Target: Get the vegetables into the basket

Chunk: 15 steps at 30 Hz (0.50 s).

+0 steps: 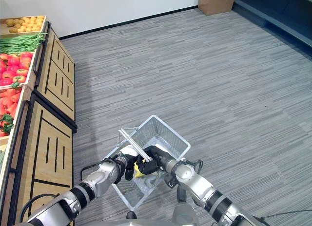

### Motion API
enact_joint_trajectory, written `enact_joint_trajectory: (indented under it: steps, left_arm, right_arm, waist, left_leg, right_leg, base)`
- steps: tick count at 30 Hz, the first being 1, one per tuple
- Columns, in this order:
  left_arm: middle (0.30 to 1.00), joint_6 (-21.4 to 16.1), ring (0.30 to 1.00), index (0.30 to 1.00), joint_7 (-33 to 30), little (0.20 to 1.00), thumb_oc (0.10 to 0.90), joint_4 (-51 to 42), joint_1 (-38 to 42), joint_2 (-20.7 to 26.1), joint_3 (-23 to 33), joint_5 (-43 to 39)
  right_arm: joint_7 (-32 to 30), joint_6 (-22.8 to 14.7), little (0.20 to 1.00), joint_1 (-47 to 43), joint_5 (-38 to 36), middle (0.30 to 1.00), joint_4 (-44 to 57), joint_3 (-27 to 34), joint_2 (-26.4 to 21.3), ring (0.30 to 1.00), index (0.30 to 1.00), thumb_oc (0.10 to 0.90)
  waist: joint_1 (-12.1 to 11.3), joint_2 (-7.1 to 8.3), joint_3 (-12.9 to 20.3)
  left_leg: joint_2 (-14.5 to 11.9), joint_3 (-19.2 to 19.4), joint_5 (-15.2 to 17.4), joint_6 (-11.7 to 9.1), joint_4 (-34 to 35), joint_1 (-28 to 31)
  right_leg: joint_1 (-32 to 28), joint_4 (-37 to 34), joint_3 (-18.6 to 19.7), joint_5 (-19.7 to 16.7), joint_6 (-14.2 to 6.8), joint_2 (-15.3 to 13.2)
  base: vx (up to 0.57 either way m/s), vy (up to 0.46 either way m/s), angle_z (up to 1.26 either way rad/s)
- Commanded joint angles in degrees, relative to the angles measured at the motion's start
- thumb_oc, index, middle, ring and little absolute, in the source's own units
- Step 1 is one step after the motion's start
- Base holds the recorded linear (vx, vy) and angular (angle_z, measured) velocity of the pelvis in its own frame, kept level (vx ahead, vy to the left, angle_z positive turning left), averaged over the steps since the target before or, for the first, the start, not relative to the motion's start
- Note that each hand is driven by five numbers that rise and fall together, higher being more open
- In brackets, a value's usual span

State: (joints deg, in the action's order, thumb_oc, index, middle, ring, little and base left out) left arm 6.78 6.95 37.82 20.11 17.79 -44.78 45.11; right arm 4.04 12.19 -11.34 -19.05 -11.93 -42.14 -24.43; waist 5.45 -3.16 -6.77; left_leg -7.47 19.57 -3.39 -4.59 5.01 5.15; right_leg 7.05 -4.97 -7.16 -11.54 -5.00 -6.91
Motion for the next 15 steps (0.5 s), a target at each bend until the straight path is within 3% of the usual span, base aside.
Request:
enact_joint_trajectory:
  steps: [1, 8, 13, 15]
  left_arm:
    - [1.000, -2.11, 1.000, 1.000, -1.67, 1.000, 0.900, 4.23, 7.95, -3.02, -3.13, 1.65]
    - [1.000, -1.19, 1.000, 1.000, -2.35, 1.000, 0.900, 7.01, 6.37, -3.40, -1.52, -1.79]
    - [1.000, 0.75, 1.000, 1.000, -2.95, 1.000, 0.900, -4.09, -3.36, 4.15, 9.44, -13.83]
    - [1.000, 1.25, 1.000, 1.000, -3.69, 1.000, 0.900, -4.40, -6.22, 5.27, 12.49, -16.22]
  right_arm:
    - [1.77, -9.17, 0.300, -11.41, -5.77, 0.300, 9.52, -0.49, 9.43, 0.300, 0.300, 0.400]
    - [0.11, -8.77, 0.300, -10.35, -2.81, 0.300, 6.68, 1.20, 8.74, 0.300, 0.300, 0.400]
    - [-2.77, -5.82, 0.300, -3.16, 12.22, 0.300, 2.74, 11.48, 3.88, 0.300, 0.300, 0.400]
    - [-3.46, -5.20, 0.300, -1.65, 15.93, 0.300, -0.38, 14.06, 3.45, 0.300, 0.300, 0.400]
  waist:
    - [0.39, 1.59, 1.05]
    - [-0.33, 2.41, 1.31]
    - [-2.97, 3.10, 1.68]
    - [-3.63, 3.48, 1.87]
  left_leg:
    - [-0.89, -3.46, 1.89, -1.73, -3.10, -2.42]
    - [-0.78, -4.09, 1.96, -1.48, -3.12, -2.44]
    - [-0.08, -6.00, 2.10, -0.87, -2.87, -2.19]
    - [0.11, -6.51, 2.04, -0.77, -2.72, -2.14]
  right_leg:
    - [-4.61, 2.51, -2.95, 6.50, -4.40, -3.19]
    - [-4.91, 2.97, -3.41, 6.61, -4.41, -3.30]
    - [-6.48, 3.23, -5.24, 6.89, -4.51, -3.99]
    - [-6.93, 3.09, -5.76, 6.90, -4.58, -4.18]
  base:
    - [0.00, 0.000, 0.00]
    - [0.00, 0.002, 0.02]
    - [0.03, 0.026, 0.16]
    - [0.03, 0.022, 0.25]
